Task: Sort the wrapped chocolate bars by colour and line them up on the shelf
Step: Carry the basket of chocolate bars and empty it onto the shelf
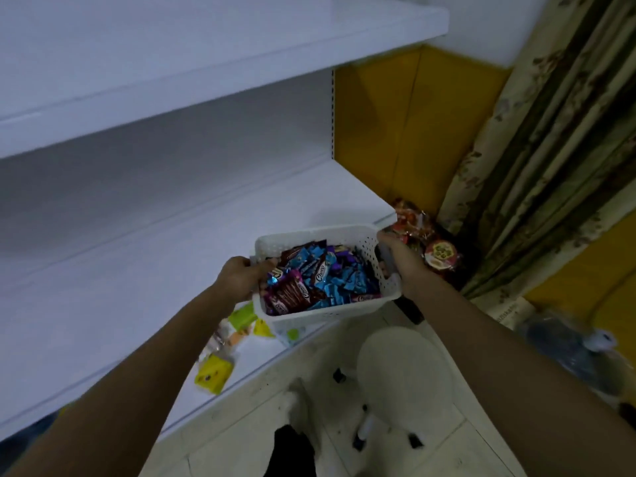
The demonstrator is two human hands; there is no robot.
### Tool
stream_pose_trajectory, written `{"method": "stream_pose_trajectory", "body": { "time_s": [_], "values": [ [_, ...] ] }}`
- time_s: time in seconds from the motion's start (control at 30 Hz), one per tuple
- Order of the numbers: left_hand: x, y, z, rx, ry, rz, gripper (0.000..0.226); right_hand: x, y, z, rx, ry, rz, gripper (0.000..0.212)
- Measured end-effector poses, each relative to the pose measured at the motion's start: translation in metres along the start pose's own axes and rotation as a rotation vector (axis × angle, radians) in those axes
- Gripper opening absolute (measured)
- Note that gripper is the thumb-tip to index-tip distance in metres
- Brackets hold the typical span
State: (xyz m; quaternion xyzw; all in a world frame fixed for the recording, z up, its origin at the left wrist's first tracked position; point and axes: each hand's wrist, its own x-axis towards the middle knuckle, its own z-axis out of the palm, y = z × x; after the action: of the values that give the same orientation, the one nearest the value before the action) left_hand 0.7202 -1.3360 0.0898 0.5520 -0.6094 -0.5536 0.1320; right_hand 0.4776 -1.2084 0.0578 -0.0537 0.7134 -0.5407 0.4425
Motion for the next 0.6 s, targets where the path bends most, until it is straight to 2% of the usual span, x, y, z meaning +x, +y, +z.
{"method": "stream_pose_trajectory", "body": {
  "time_s": [0.07, 0.17, 0.2, 0.3, 0.6],
  "values": [
    [0.027, 0.009, -0.007, -0.017, -0.016, 0.011, 0.032, 0.019, -0.021, 0.016, -0.039, 0.006, -0.026, 0.055],
    [0.070, 0.022, -0.017, 0.019, -0.043, 0.026, 0.029, 0.038, -0.046, 0.039, -0.088, 0.046, -0.031, 0.079],
    [0.084, 0.026, -0.020, 0.040, -0.047, 0.029, 0.028, 0.046, -0.051, 0.045, -0.099, 0.059, -0.035, 0.080],
    [0.120, 0.041, -0.026, 0.063, -0.052, 0.040, 0.028, 0.065, -0.064, 0.056, -0.069, 0.094, -0.060, 0.062],
    [0.184, 0.083, -0.018, 0.166, -0.121, 0.030, 0.028, 0.088, -0.110, 0.059, 0.070, 0.105, -0.061, 0.065]
  ]
}}
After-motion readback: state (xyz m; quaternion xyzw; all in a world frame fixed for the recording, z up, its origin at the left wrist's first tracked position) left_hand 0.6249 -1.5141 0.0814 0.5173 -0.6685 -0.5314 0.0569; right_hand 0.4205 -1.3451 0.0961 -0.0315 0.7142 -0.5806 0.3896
